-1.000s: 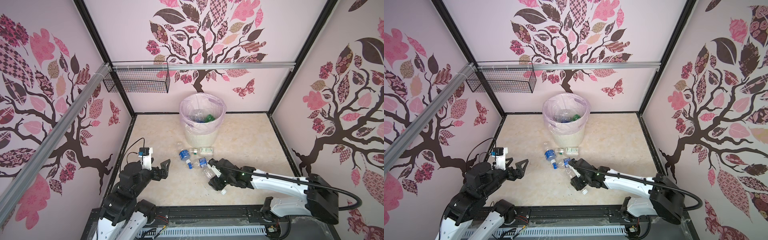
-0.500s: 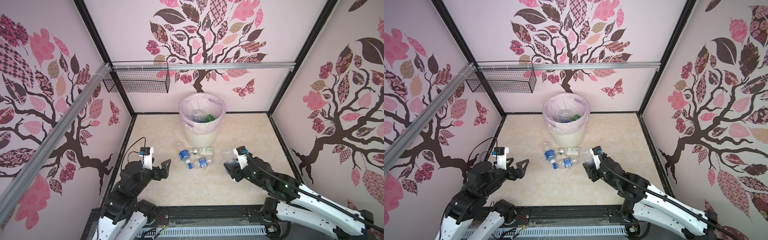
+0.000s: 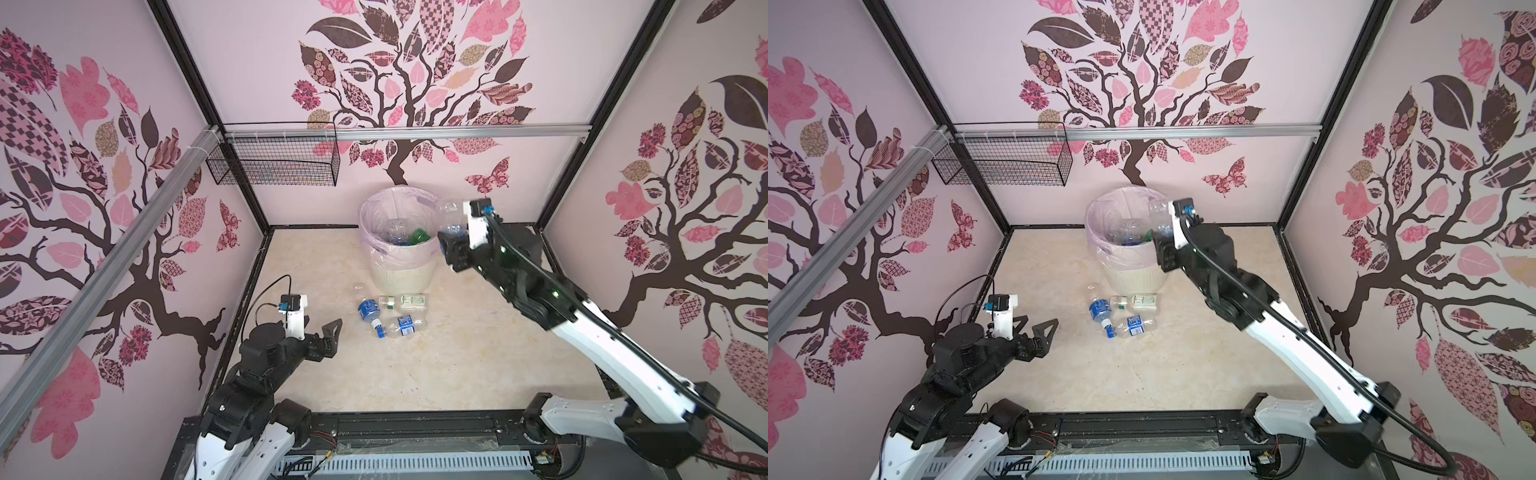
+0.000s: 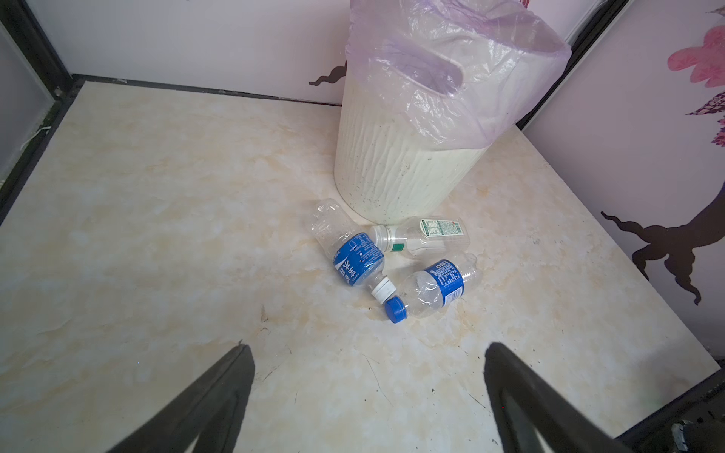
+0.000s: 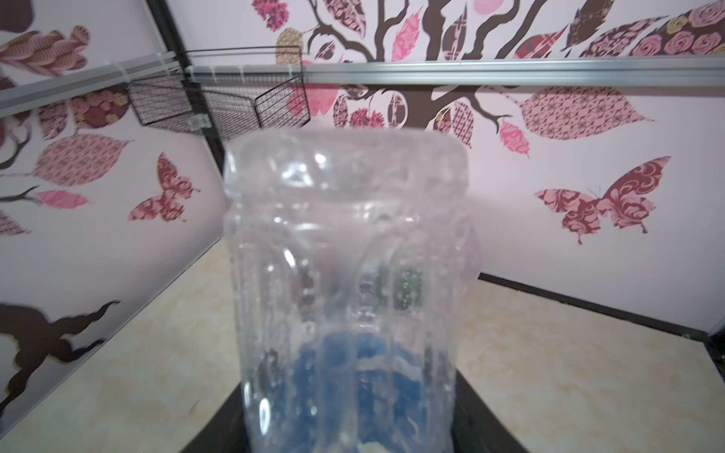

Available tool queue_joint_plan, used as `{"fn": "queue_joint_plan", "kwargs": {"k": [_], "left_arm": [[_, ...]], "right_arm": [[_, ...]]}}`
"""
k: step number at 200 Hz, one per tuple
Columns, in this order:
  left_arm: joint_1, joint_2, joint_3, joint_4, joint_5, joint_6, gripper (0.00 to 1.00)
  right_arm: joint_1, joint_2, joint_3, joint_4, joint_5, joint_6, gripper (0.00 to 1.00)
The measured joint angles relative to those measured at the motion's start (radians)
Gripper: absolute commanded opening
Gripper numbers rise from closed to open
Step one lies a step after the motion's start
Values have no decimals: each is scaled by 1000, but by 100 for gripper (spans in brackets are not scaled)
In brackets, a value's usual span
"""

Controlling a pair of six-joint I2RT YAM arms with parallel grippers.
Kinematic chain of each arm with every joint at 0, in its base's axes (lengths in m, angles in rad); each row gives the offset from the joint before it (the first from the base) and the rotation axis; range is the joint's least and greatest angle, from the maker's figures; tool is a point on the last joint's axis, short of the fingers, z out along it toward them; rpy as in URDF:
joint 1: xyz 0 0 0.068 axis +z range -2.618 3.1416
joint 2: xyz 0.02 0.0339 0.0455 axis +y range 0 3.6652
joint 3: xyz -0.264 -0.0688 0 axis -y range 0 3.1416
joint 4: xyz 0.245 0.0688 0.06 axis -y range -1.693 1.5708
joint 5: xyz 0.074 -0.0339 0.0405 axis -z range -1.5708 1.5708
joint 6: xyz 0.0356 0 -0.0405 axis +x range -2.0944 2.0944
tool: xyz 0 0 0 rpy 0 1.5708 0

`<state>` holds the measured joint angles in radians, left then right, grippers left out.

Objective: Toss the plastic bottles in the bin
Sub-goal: 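Lift the clear bottle with the right gripper and drop it into the bin, then withdraw the right gripper while the left gripper reaches to a blue-labelled bottle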

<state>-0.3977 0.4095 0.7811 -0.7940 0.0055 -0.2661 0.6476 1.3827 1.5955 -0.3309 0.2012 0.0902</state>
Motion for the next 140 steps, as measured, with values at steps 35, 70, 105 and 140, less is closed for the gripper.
{"fn": "queue_joint_plan", "kwargs": {"k": [35,70,105,140], "left_arm": [[0,-11,0,0,0,0,96],[0,-10,0,0,4,0,96],[0,9,0,1,7,-2,96],[0,58,0,4,11,-19,95]], "right_arm": [[-75,491,652,-222,-137,-6,94],[-71,557,747,-379,-187,-17,96],[-67,289,327,-286,-195,-23,99],[-67,36,87,-221,-190,-19,99]]}}
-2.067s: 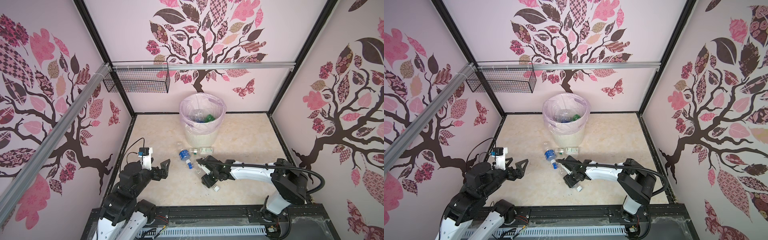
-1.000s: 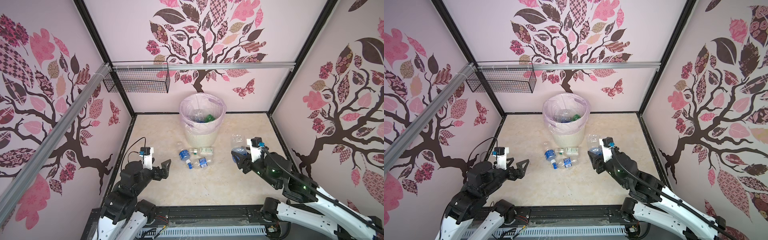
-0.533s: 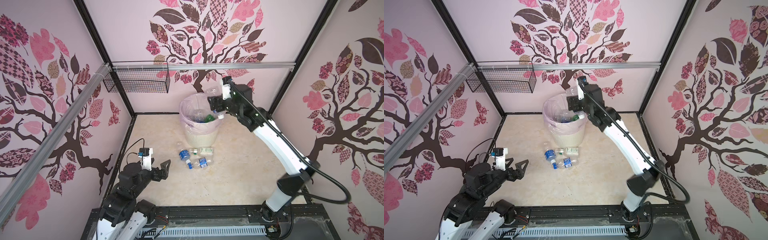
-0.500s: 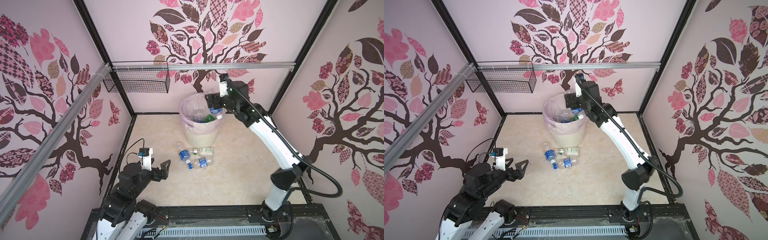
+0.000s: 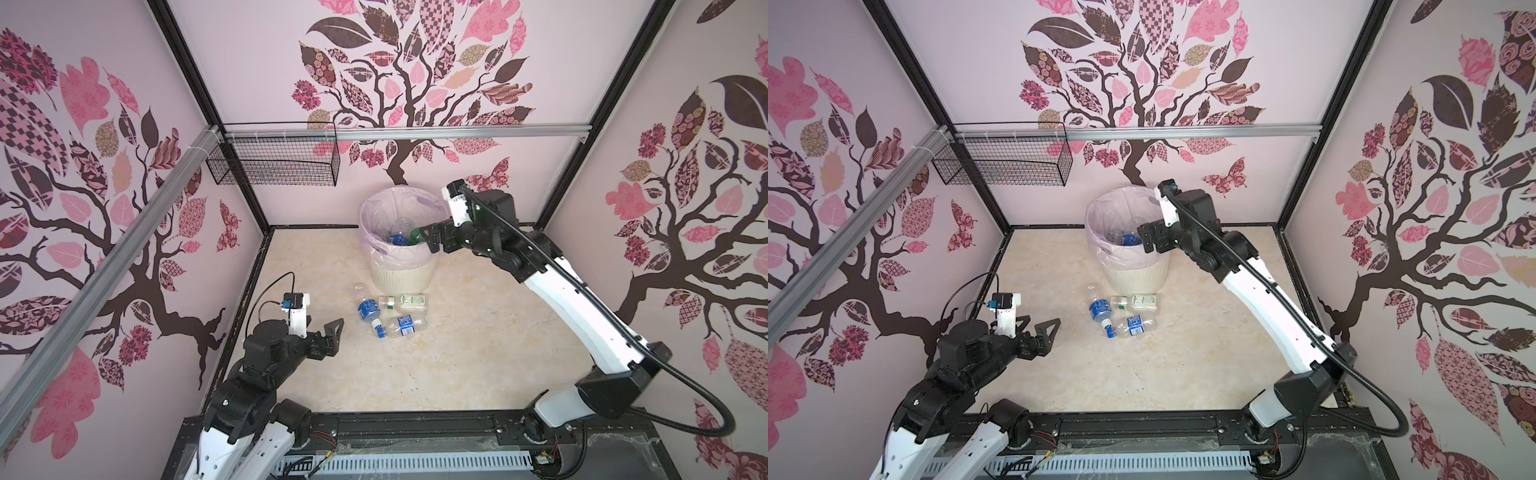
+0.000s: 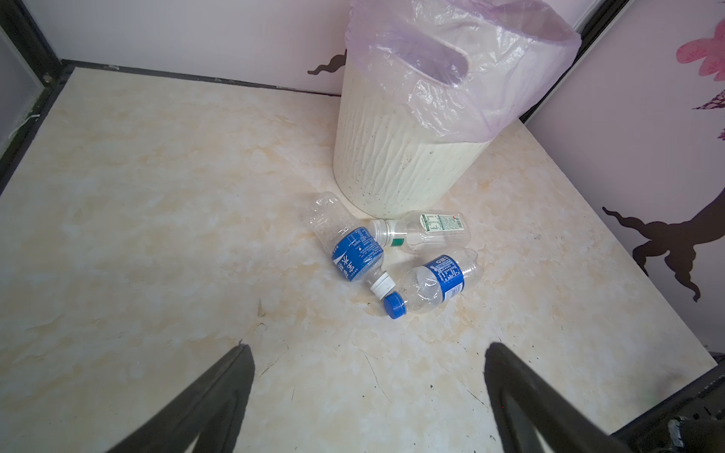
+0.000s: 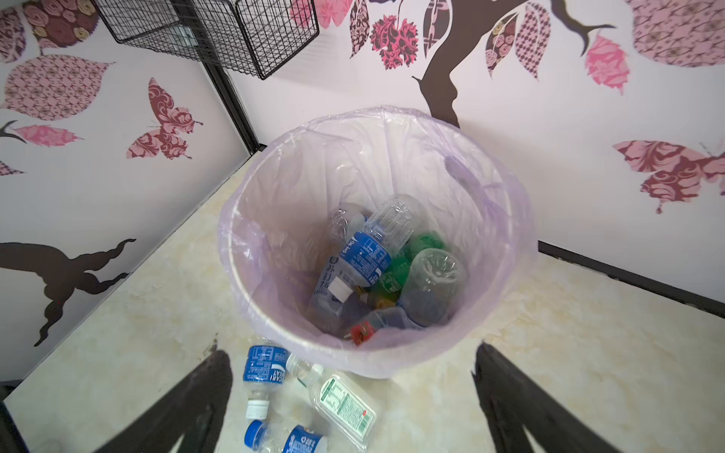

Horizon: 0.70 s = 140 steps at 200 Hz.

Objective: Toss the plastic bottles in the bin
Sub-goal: 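Withdraw the right gripper while the left gripper reaches to a blue-labelled bottle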

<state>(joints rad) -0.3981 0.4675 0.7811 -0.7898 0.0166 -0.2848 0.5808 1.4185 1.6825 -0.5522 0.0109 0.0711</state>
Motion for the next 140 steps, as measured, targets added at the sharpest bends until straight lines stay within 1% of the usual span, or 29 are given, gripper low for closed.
{"fn": "queue_joint_plan", "kwargs": {"k": [37,64,103,140], "left_arm": [[0,69,-5,24,29,-31,92],[0,126,-26,68,50,-62,94],[0,249,-31,134,69,-103,95],[0,376,-44,220,75,-145,94]], "right_arm": [[0,-252,-270,40,27,29,99],[0,-394,-475,33,45,69,99],[0,-513,-693,5,45,135,98],[0,-590,-834,-5,25,196,98]]}}
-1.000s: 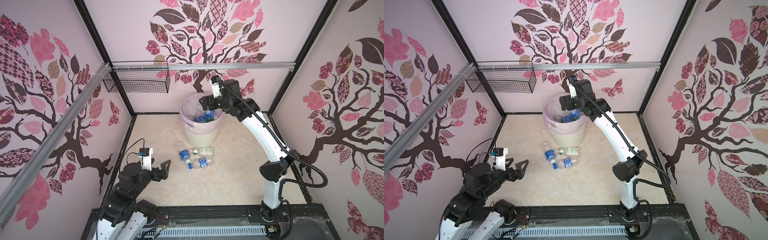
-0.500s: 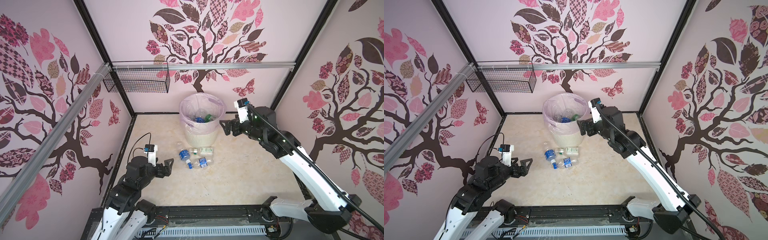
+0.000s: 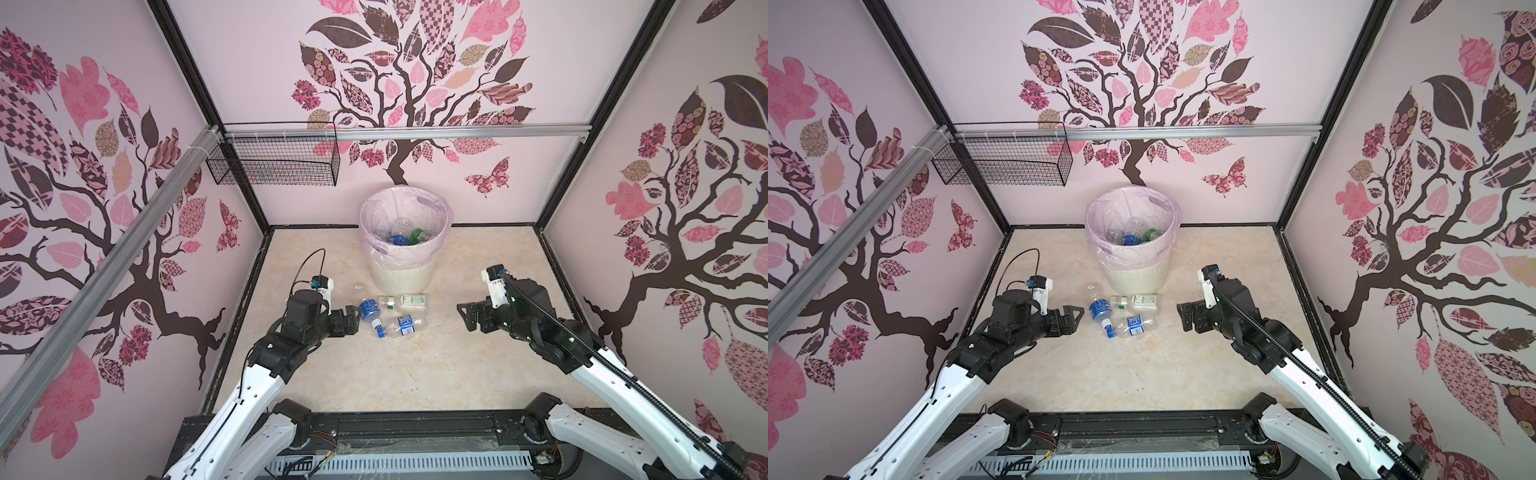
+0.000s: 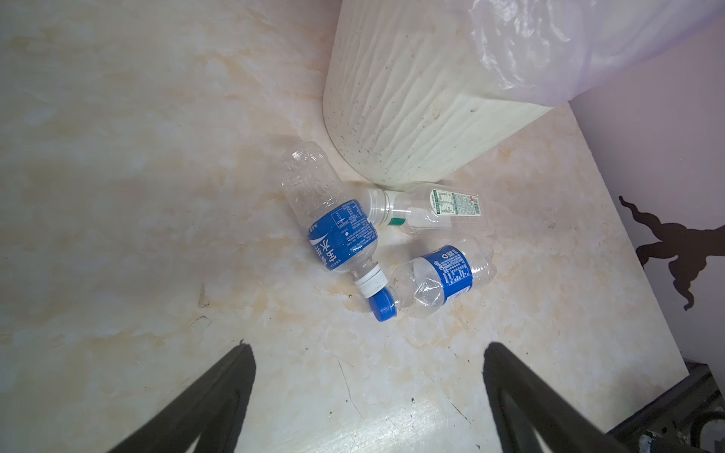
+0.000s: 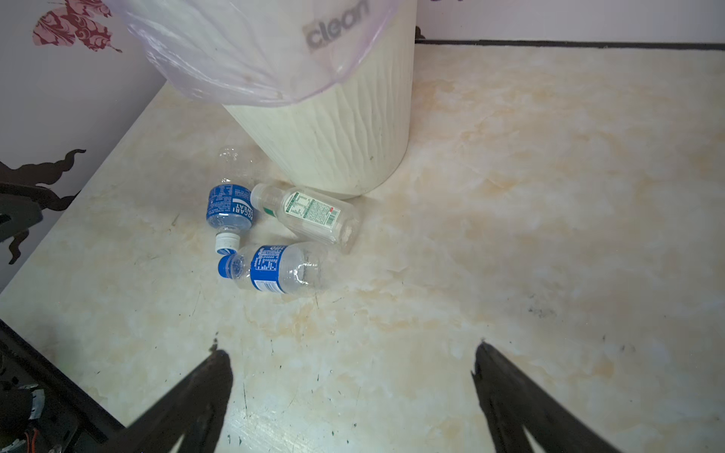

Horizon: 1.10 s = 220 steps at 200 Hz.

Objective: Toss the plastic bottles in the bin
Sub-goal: 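Withdraw the right gripper while the left gripper reaches to a blue-labelled bottle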

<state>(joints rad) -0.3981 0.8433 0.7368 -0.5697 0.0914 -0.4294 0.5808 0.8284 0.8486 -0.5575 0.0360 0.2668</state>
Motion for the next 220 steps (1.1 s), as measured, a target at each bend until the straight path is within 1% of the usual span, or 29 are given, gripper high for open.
{"fn": "queue_joint_plan", "kwargs": {"k": [44,77,121,152,185,200,220], "left_arm": [[0,153,-1,97,-8,-44,92],[0,263,0,154,-17,-60,91],[0,425,4,190,-27,-68,90],[0,541,34,217,-31,-65,91],[0,613,80,251,-38,-65,90],[0,652,120,263,-39,-64,88],[0,703,161,281,-41,-64,83]], "right_arm": [[0,-51,-86,0,-19,51,98],[0,-68,-115,1,-30,70,98],[0,-85,-132,2,-37,78,99],[0,-95,-141,6,-44,85,98],[0,-105,-152,12,-50,96,98],[0,-108,-155,13,-53,97,98],[0,-110,-155,17,-54,100,98]]}}
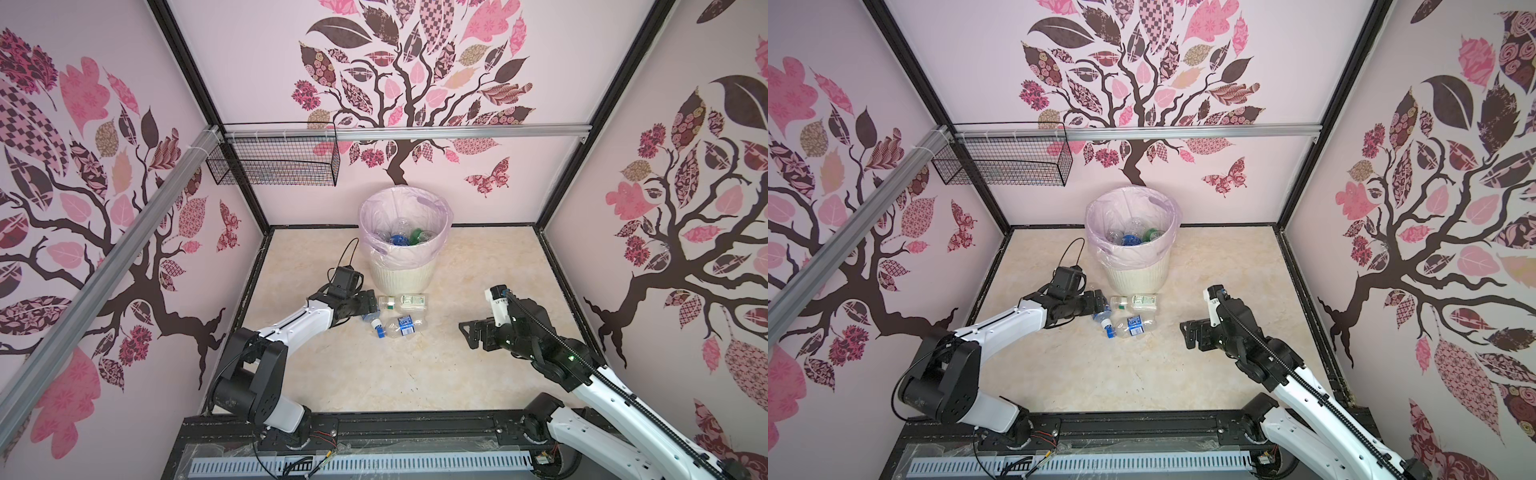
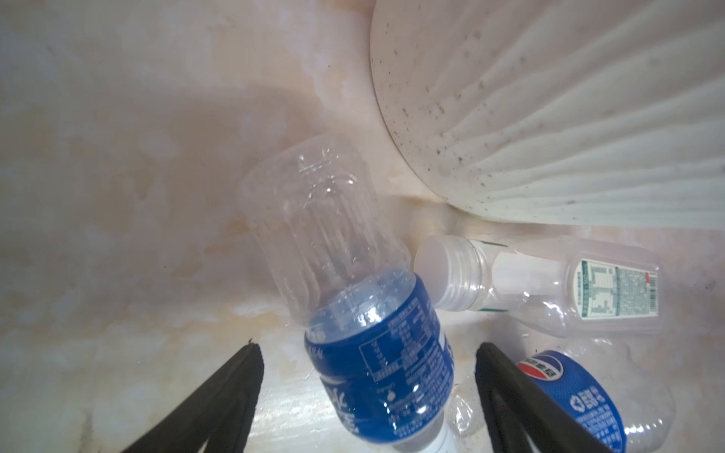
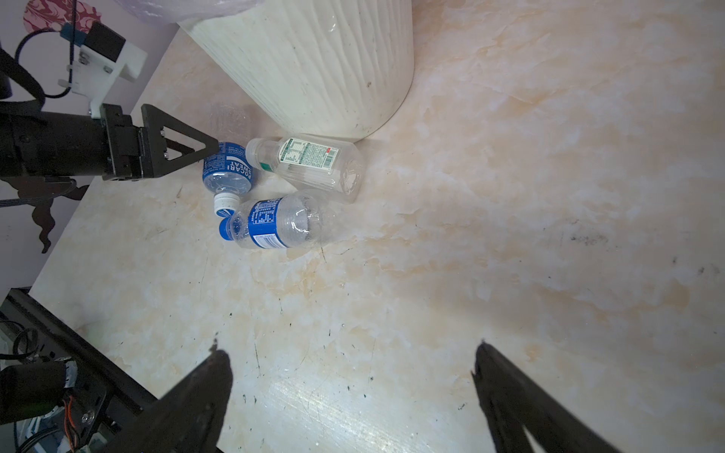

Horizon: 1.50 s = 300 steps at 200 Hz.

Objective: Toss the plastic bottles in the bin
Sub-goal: 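Withdraw the right gripper while the left gripper reaches to a blue-labelled bottle, then grasp the blue-labelled bottle with the left gripper and lift it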

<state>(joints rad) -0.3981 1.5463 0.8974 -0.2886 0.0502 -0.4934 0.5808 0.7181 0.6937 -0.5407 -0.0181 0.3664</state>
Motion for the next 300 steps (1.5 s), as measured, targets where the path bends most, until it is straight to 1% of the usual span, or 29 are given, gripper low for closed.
{"fn": "queue_joint_plan", "kwargs": {"k": [39,69,95,159,206,217,233,245,300], "left_arm": [[0,73,17,3,0,1,77],[0,75,11,8,-11,-2,67],[0,29,-31,13,-37,-4,65],[1,-131,-111,-62,-95,32,62],[1,-244,-160,-124,-98,30,63],[1,-262,-177,-133,-98,27,67],[1,-277,-200,-150,-99,27,77],[1,-278,-208,-158,-98,22,81],[1,-250,-182,-161,-72,20,82]], "right_arm": [[0,0,0,0,-2,0,98],[0,0,0,0,-2,0,98],[0,0,0,0,-2,0,98],[0,0,0,0,-2,1,98],[0,0,0,0,-5,2,98],[0,0,0,0,-6,4,98],[0,0,0,0,-9,5,98],[0,0,0,0,-12,5,98],[0,0,0,0,-20,8,98]]}}
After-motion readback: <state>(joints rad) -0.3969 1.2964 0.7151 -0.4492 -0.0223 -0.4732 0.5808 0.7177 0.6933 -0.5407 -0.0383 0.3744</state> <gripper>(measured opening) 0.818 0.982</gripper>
